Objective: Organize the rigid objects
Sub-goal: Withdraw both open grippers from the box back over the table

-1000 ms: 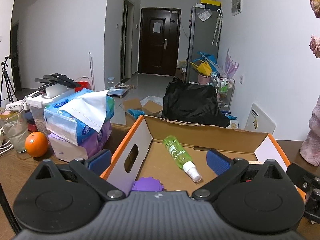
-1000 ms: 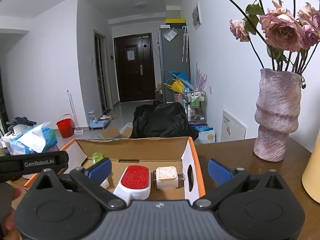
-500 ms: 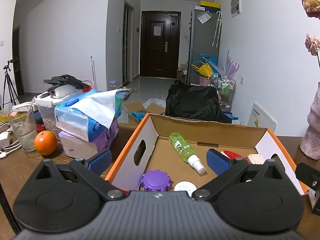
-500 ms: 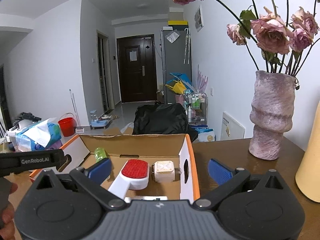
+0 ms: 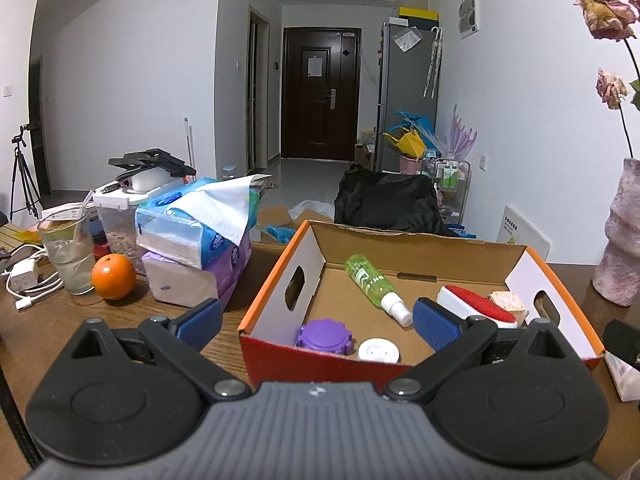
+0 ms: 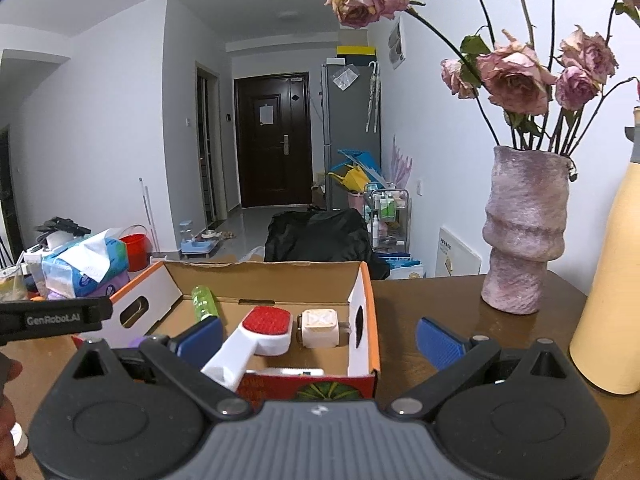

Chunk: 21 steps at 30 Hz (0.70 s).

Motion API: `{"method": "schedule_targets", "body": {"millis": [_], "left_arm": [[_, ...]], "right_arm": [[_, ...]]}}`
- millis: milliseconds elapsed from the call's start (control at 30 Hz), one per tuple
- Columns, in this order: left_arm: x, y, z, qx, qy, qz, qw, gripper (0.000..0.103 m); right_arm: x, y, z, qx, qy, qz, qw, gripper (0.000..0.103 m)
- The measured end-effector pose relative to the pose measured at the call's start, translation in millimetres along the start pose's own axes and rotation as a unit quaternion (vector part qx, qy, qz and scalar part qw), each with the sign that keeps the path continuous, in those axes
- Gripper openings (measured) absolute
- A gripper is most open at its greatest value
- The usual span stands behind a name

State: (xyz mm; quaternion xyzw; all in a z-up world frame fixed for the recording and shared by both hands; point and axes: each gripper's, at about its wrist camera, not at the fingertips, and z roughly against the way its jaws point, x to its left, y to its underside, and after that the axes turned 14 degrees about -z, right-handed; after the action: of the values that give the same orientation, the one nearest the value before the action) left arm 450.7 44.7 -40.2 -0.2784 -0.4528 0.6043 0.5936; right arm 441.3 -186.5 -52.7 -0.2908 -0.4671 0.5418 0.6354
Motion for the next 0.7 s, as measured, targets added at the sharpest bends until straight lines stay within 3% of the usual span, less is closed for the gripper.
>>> {"method": "schedule_targets", "body": {"millis": [700], "left_arm": [[11,36,60,-0.006,-0.005,-0.02,0.9998,0.103]], "right_arm": [[-14,22,56,0.003,0.001,0.006,1.0,0.103]]}}
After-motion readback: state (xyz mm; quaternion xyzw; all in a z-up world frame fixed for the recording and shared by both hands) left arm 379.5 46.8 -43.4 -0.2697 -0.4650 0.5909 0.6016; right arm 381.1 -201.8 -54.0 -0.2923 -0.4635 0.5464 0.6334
